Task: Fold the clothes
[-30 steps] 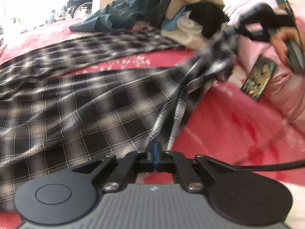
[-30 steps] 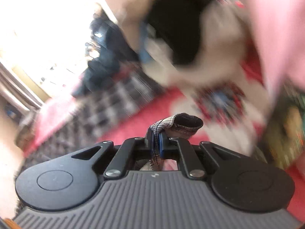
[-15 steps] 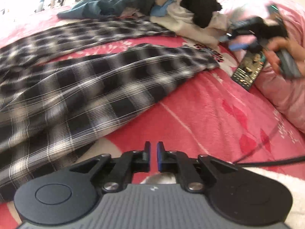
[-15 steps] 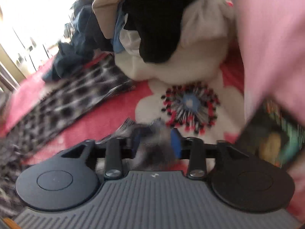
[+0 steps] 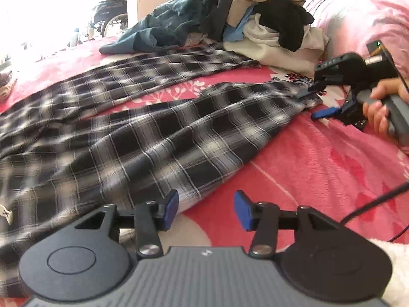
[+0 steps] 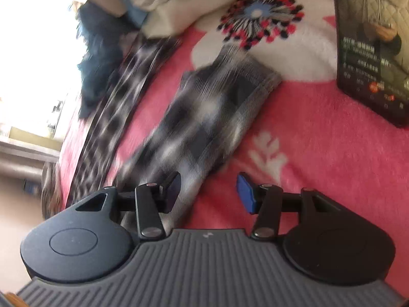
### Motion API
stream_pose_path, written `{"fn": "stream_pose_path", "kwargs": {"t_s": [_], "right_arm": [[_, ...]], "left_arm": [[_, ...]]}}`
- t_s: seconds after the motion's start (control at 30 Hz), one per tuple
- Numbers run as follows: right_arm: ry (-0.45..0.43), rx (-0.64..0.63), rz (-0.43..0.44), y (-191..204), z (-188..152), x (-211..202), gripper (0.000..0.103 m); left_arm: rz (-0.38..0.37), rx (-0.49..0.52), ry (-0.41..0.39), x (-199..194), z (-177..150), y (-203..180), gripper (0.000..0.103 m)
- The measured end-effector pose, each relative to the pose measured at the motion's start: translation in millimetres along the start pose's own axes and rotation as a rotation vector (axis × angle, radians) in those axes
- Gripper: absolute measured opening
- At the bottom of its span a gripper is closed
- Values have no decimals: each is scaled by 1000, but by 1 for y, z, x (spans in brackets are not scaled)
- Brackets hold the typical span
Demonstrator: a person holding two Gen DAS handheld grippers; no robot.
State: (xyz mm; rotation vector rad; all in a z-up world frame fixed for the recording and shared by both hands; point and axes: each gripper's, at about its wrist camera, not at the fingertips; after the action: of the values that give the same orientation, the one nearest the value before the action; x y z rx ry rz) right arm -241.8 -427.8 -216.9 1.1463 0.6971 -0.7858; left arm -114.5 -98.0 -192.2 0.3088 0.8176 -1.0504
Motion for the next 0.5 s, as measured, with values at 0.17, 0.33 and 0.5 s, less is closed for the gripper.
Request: {"fn": "stream_pose_path", "kwargs": {"t_s": [0.17, 0.33, 0.5], "right_arm": [[37, 13, -20, 7, 9, 3, 48], [53, 29, -3, 9, 7, 20, 23], [-7, -82, 76, 49, 22, 16, 4]], "left_arm": [[-4, 8, 7, 10, 2, 6, 53], [7, 102, 19, 25, 2, 3, 44], [19, 97, 14, 37, 12, 15, 3]]}}
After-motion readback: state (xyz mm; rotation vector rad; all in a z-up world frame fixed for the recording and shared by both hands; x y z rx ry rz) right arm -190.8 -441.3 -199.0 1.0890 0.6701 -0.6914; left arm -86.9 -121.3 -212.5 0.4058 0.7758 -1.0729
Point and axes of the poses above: each gripper's, at about its wrist camera, not at the fingertips, and x roughly the way its jaws point, y to its left, z to its top, and after that the axes turned 8 degrees about -z, right-handed
